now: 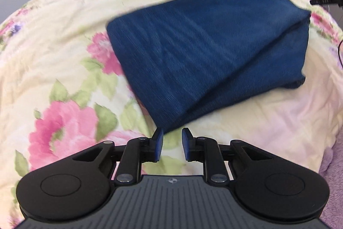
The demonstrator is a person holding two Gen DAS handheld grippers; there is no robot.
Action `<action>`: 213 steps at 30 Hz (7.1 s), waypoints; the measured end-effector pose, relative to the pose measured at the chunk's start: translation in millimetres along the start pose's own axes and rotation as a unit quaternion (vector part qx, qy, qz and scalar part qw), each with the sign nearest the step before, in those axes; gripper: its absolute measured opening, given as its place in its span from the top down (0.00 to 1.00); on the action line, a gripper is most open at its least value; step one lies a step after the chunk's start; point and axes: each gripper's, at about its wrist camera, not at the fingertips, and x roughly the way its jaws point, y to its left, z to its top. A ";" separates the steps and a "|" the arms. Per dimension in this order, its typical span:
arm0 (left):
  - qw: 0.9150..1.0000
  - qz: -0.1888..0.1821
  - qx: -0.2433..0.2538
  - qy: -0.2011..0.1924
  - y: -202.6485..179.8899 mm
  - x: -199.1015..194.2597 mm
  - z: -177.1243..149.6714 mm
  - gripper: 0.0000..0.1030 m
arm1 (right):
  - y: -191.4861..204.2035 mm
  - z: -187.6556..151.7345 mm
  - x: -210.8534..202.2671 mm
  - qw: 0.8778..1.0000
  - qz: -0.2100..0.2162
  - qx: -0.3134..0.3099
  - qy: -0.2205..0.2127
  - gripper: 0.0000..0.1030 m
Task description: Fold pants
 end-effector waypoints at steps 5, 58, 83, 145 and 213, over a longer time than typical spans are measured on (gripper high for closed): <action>0.999 0.040 -0.001 -0.023 20.1 -27.3 28.1 0.70 | 15.5 -0.4 -27.4 0.997 0.034 -0.022 -0.059 0.81; 0.913 -0.079 -0.381 -0.122 109.5 51.5 35.0 0.61 | -79.4 -80.5 43.8 0.911 0.203 0.358 0.029 0.36; 0.888 -0.116 -0.416 -0.159 98.3 65.9 40.6 0.92 | -47.9 -67.7 63.8 0.870 0.287 0.401 -0.010 0.81; 0.993 -0.030 -0.105 -0.038 -17.2 32.8 55.5 0.53 | 33.2 -80.8 -6.3 0.873 0.407 0.220 0.153 0.27; 0.988 0.061 -0.105 -0.096 110.3 -100.5 -62.8 0.52 | 417.1 22.1 -210.3 0.889 0.445 0.007 0.109 0.88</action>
